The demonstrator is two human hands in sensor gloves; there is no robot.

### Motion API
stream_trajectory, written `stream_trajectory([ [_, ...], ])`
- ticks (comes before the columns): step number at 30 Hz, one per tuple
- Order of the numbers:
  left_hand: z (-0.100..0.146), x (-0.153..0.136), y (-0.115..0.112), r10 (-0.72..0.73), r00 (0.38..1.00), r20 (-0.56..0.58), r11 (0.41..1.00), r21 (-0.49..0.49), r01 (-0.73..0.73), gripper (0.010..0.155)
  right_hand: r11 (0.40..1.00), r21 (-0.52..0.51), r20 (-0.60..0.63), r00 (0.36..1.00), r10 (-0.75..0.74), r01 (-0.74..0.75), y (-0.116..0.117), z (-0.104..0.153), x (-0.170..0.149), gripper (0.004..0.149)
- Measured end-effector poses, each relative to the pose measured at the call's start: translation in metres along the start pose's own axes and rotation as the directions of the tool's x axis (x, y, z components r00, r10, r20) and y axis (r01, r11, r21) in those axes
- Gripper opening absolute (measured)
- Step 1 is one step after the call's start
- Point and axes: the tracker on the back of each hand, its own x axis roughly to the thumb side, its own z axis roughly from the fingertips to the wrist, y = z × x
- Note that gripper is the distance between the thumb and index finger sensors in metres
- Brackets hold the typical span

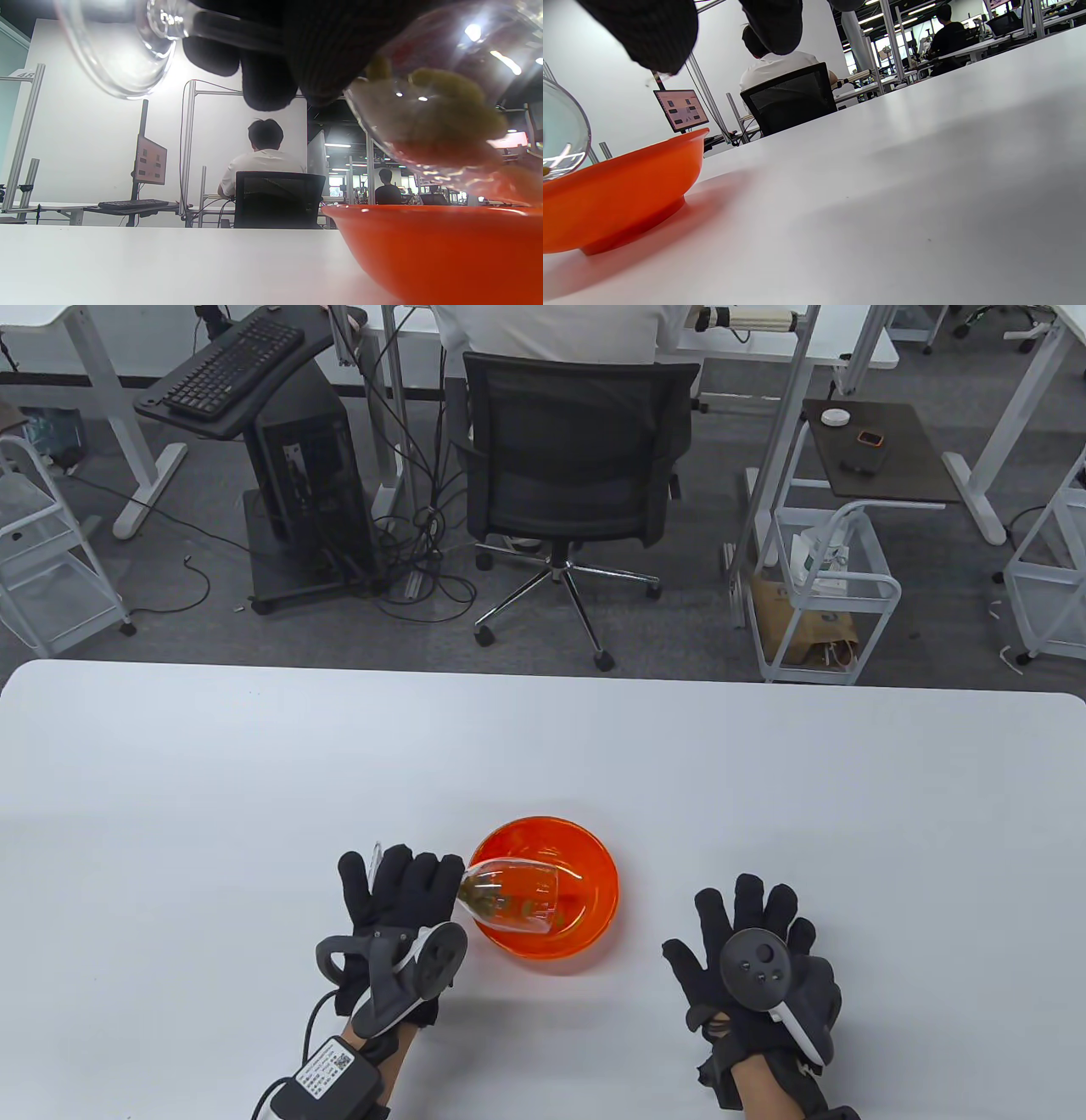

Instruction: Pour raisins from wine glass into the bowl

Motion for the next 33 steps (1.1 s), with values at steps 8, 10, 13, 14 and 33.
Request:
stream_trajectory([
  [8, 0.001, 0.004, 0.003, -0.027, 0.999, 0.018, 1.0, 0.013, 0.027, 0.048, 1.0, 0.001, 0.002, 1.0, 0.0, 0.0, 0.0, 0.0, 0.0, 0.072],
  [10, 0.001, 0.005, 0.003, -0.039, 0.999, 0.025, 0.999, 0.018, 0.038, 0.048, 1.0, 0.0, 0.002, 1.0, 0.002, -0.002, 0.0, 0.0, 0.0, 0.072],
  [13, 0.002, 0.006, 0.004, -0.054, 0.998, 0.031, 0.998, 0.026, 0.053, 0.048, 1.0, -0.003, 0.003, 1.0, 0.002, -0.002, 0.0, 0.001, 0.0, 0.072],
  [14, 0.002, 0.007, 0.004, -0.058, 0.998, 0.033, 0.998, 0.028, 0.057, 0.048, 1.0, -0.003, 0.004, 1.0, 0.003, -0.003, 0.0, 0.0, 0.0, 0.072],
  [33, 0.002, 0.014, 0.007, -0.124, 0.99, 0.071, 0.991, 0.06, 0.12, 0.047, 1.0, 0.007, 0.002, 1.0, 0.016, -0.016, 0.001, 0.0, 0.002, 0.072],
])
